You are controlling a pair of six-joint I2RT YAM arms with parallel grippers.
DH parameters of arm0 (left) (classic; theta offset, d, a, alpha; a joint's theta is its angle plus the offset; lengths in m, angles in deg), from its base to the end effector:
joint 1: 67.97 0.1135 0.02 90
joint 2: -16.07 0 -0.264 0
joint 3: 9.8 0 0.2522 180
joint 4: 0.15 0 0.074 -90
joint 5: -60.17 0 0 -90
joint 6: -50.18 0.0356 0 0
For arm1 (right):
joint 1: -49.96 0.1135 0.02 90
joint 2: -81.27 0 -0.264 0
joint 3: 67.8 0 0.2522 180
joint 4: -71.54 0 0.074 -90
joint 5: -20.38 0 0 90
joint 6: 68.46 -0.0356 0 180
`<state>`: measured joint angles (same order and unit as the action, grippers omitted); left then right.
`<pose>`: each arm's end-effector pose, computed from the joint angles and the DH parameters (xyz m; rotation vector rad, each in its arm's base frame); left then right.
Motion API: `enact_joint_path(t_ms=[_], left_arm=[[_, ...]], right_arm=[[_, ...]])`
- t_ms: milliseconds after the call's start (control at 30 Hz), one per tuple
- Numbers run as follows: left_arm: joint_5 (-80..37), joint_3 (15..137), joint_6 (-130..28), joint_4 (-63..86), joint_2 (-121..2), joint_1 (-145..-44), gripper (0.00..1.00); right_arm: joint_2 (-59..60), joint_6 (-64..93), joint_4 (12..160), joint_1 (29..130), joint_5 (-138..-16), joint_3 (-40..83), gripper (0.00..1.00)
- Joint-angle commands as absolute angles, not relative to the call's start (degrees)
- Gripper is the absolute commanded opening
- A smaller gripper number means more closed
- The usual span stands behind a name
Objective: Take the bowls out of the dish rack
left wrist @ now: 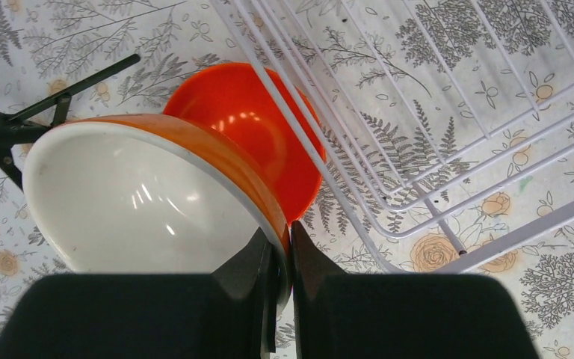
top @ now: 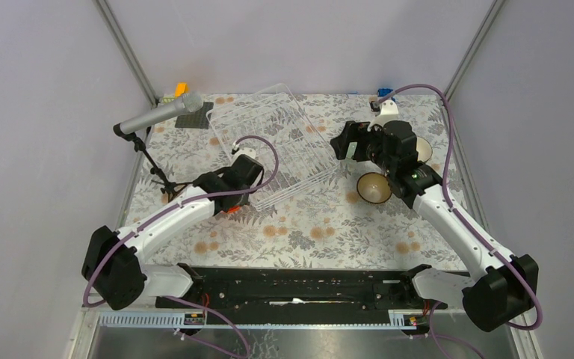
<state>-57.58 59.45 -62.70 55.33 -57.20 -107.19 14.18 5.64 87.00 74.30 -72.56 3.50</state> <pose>0.2035 -0.1447 0.2577 0.1841 2.4387 0.1733 0.2509 0.1155 0.3538 -0.1702 1.7921 0.5515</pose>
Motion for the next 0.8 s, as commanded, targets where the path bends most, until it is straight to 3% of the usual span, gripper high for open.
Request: enact_joint_path(t_ms=[0, 467, 533, 633, 767], left_arm=[[-54.88, 58.87, -58.38, 49.64, -56.71, -107.05, 0.04], [-58.4, 56.68, -55.38, 47.86, -61.42, -106.95, 0.09], [-57.44, 56.91, -54.87, 47.88, -62.52, -106.99, 0.16], [-56.4, 57.05, -55.12, 47.88, -62.95, -106.97, 0.44], [-55.91, 57.0, -55.35, 47.55, -62.51, -106.94, 0.51]], right_arm=[[16.15, 5.32, 83.74, 74.7, -73.66, 3.01, 0.94], [14.97, 4.85, 83.46, 74.75, -75.8, 3.97, 0.94], [14.75, 4.84, 83.46, 74.72, -76.17, 4.05, 0.93], [14.45, 4.75, 83.48, 74.75, -77.22, 3.98, 0.94], [12.44, 3.37, 85.79, 74.75, -78.53, 4.92, 0.95]])
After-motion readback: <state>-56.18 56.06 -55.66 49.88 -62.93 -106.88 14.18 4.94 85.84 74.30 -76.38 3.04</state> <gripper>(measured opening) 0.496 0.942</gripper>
